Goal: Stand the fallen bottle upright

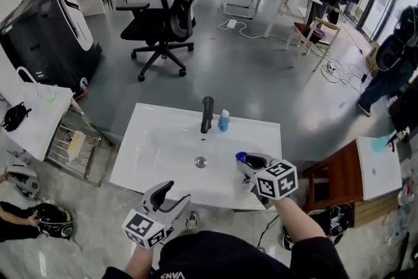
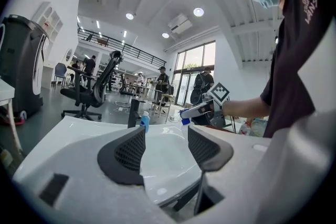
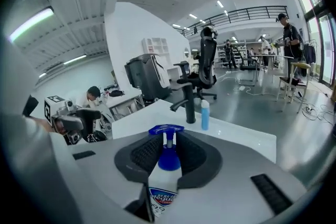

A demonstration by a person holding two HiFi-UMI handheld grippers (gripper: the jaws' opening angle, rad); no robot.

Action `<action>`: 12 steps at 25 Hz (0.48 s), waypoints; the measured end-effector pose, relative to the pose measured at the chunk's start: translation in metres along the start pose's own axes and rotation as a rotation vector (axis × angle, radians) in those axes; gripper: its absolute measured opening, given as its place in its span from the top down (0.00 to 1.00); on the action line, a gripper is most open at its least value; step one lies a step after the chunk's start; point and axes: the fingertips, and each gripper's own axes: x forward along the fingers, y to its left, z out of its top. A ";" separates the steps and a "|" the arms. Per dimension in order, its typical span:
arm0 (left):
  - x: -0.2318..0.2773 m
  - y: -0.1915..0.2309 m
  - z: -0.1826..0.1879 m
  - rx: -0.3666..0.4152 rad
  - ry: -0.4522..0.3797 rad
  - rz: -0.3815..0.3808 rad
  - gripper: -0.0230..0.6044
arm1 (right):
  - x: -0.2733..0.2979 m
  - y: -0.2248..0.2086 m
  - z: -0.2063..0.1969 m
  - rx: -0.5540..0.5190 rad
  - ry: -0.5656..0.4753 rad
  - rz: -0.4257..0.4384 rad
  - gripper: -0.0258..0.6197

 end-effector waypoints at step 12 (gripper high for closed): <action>-0.024 0.052 -0.002 -0.034 -0.010 0.053 0.56 | 0.088 0.092 0.072 -0.116 -0.150 0.141 0.83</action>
